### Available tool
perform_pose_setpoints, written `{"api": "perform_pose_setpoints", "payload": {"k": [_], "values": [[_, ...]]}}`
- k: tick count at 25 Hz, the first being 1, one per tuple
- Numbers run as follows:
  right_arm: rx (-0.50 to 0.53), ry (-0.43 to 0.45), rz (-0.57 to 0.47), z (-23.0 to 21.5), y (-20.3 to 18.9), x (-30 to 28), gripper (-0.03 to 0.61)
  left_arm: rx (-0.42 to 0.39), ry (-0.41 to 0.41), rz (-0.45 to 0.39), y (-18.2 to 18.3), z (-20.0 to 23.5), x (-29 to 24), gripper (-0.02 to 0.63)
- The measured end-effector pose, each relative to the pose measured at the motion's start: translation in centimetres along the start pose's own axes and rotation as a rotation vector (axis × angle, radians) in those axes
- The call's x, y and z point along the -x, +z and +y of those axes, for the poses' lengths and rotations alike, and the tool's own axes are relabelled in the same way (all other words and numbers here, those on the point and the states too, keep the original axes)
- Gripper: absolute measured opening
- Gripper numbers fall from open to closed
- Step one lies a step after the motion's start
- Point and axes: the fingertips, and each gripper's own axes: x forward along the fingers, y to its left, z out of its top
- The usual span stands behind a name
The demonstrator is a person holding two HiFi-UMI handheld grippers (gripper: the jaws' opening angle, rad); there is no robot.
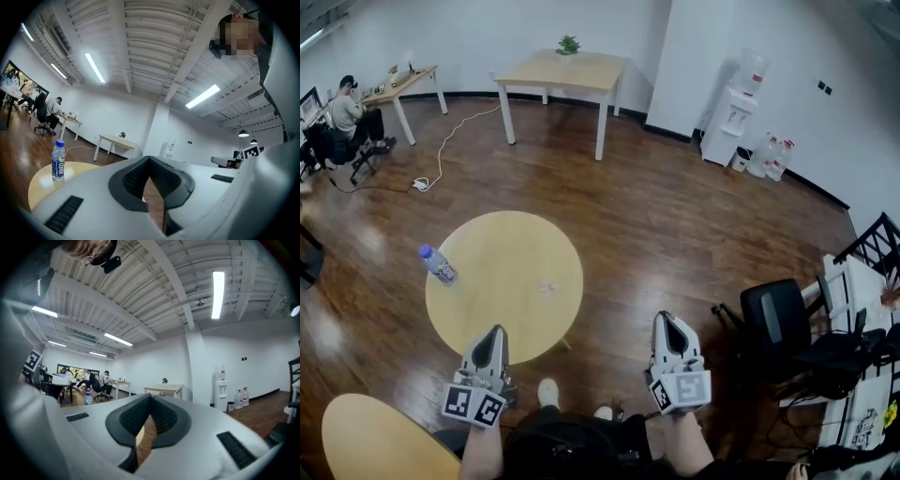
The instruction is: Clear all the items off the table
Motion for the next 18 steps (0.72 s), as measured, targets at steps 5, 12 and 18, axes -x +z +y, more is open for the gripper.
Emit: {"api": "perform_pose_setpoints", "payload": {"k": [5,12,18], "values": [[0.005,0.102,0.052,6.2,-2.8,-5.1,0.005,-0.019,0.000,-0.002,-0.2,5.8,0.3,0.002],[0.022,0.218,0.153,13.3,-5.7,-12.8,0.008,-0.022,0.076,0.020,1.0,13.4,0.1,0.002],[0.052,0.295,0.308,16.2,-9.8,-17.7,0.038,0.019,0.182,0.074,-0.9,18.9,-0.1,0.002]]}}
